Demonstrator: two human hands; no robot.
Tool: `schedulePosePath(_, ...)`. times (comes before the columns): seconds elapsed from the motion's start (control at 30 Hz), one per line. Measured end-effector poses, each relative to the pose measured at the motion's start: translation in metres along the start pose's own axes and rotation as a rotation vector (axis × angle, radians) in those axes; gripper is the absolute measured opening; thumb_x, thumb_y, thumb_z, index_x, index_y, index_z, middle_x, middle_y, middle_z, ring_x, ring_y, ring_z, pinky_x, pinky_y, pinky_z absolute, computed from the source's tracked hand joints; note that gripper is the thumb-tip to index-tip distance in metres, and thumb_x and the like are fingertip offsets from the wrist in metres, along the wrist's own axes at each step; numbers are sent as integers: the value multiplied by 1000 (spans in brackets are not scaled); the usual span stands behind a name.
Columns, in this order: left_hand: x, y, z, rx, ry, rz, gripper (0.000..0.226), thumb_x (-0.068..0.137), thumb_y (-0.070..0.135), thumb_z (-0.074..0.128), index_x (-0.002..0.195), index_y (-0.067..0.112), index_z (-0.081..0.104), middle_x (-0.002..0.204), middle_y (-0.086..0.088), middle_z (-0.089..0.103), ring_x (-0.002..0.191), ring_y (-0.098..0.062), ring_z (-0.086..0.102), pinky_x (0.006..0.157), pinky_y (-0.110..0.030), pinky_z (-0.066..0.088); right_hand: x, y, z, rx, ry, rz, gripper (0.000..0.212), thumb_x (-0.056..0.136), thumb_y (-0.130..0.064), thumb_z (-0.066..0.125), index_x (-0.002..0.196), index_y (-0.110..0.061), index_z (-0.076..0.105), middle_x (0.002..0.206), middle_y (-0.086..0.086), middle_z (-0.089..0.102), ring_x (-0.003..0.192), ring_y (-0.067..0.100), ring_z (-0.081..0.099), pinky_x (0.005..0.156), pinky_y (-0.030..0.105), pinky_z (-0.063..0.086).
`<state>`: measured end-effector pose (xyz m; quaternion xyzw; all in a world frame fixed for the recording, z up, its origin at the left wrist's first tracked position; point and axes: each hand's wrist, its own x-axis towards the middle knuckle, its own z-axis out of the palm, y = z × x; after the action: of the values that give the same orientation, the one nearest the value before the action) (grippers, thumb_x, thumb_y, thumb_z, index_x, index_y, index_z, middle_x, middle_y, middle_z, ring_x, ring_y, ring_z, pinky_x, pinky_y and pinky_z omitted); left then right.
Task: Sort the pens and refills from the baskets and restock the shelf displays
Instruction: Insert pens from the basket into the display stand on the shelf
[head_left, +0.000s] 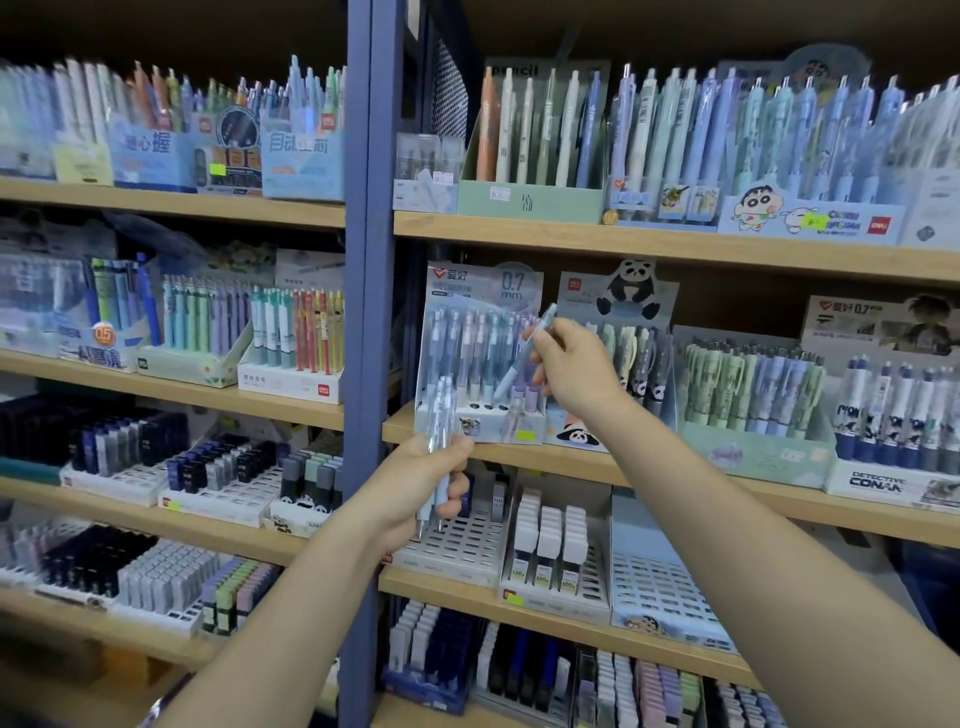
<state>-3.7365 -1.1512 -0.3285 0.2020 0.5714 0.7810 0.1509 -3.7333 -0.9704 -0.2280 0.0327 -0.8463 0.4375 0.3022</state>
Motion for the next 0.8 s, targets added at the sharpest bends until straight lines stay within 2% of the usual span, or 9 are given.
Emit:
schedulePosePath(0.07, -1, 0, -2, 3, 6, 26, 16, 101, 16, 58, 111, 6, 52, 72, -1, 45, 54, -10, 45, 41, -19, 33, 1, 0, -2, -19, 11, 1, 28, 107, -20, 40, 113, -2, 60, 83, -15, 53, 65, 14, 54, 62, 31, 49)
schedulePosePath(0.17, -2, -1, -2, 28, 28, 61, 18, 99, 18, 60, 105, 0, 61, 77, -7, 56, 55, -11, 52, 40, -18, 36, 4, -1, -4, -67, 4, -6, 30, 107, -21, 41, 110, 2, 59, 82, -13, 54, 68, 19, 54, 63, 36, 49)
schedulePosePath(0.27, -3, -1, 1, 28, 20, 64, 27, 98, 26, 60, 113, 4, 67, 76, -8, 63, 53, -14, 56, 41, -20, 41, 8, -5, -4, -121, 15, -27, 32, 106, -23, 43, 108, 4, 59, 85, 16, 61, 70, 24, 54, 71, 48, 54)
schedulePosePath(0.33, -2, -1, 1, 54, 0, 53, 33, 98, 35, 58, 120, 11, 67, 71, -7, 61, 48, -14, 51, 41, -22, 40, 10, -6, -4, -148, 27, -28, 33, 105, -25, 44, 105, 5, 59, 89, 25, 63, 69, 25, 54, 68, 45, 52)
schedulePosePath(0.43, 3, -3, 1, 54, 8, 25, 38, 101, 41, 53, 120, 10, 62, 64, -2, 49, 45, -12, 38, 41, -22, 32, 10, -4, -5, -218, -9, -9, 33, 105, -25, 47, 92, 1, 63, 73, 9, 63, 57, 15, 57, 53, 23, 44)
schedulePosePath(0.5, 5, -4, 2, 9, 19, 17, 33, 103, 35, 51, 115, 5, 56, 63, -1, 46, 45, -11, 36, 40, -22, 30, 7, -2, -3, -249, -20, -5, 34, 103, -25, 53, 85, -1, 69, 65, 7, 67, 45, 5, 58, 49, 14, 41)
schedulePosePath(0.57, 6, -4, 4, -16, 19, 31, 25, 104, 26, 51, 112, 3, 55, 67, -3, 49, 48, -11, 40, 41, -21, 31, 6, 2, 1, -232, 29, -9, 34, 100, -27, 60, 82, -1, 72, 67, 12, 71, 44, 4, 61, 59, 22, 51)
schedulePosePath(0.67, 6, -2, 5, 12, 35, 68, 25, 104, 26, 52, 111, 4, 62, 73, -5, 54, 53, -13, 48, 43, -21, 37, 10, 8, 5, -235, 114, -28, 31, 97, -30, 64, 79, -6, 72, 67, 7, 71, 57, 15, 68, 76, 35, 58)
schedulePosePath(0.8, 3, 2, 7, 49, 19, 79, 29, 101, 38, 53, 117, 16, 64, 70, -4, 57, 51, -15, 48, 40, -21, 33, 13, 7, 7, -281, 127, -38, 27, 96, -29, 65, 77, -9, 65, 66, -1, 64, 64, 17, 64, 74, 36, 56)
